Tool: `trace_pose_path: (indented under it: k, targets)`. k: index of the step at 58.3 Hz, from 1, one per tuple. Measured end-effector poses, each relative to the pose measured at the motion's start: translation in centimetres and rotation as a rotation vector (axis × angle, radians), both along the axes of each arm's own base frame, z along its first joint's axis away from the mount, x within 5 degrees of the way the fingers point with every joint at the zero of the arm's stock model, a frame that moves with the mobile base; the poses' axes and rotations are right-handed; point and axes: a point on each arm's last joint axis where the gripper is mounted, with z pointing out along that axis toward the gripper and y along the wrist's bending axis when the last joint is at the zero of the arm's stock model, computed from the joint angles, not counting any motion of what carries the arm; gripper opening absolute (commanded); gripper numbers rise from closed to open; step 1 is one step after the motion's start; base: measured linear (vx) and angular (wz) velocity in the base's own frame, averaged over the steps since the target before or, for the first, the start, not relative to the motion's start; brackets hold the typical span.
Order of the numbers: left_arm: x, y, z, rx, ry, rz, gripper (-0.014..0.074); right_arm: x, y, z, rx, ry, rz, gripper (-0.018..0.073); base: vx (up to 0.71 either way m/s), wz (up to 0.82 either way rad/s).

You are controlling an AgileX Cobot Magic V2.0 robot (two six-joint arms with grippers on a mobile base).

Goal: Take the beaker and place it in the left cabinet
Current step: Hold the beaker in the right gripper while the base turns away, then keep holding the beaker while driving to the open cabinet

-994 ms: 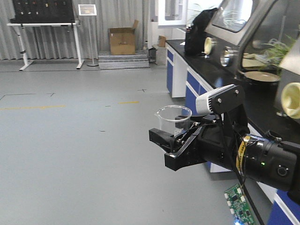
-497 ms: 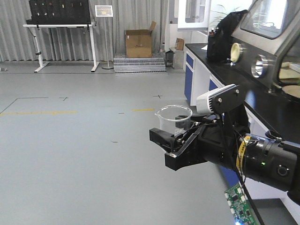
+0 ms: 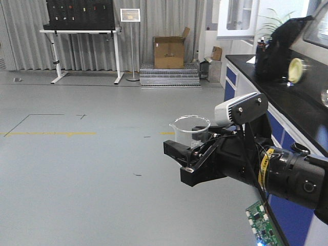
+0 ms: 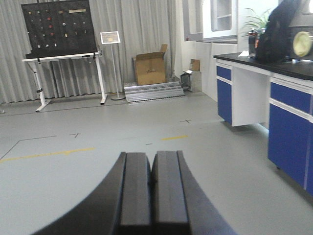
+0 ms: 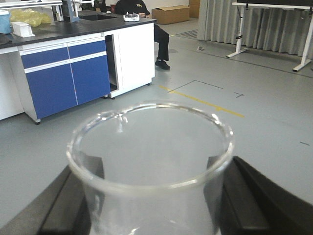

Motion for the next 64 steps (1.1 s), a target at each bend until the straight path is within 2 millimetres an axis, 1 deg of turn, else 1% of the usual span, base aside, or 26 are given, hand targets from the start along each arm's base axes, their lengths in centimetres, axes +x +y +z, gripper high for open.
trace_pose_path:
  k: [32,64]
  targets:
    - [0.00,0.00,0.00,0.000,0.000,0.000,0.0001,0.00,0.00,0.00,0.000,0.000,0.000,0.0134,0.64,0.11]
    - [0.00,0.00,0.00,0.000,0.000,0.000,0.0001,0.00,0.00,0.00,0.000,0.000,0.000,0.0134,0.68,-0.02]
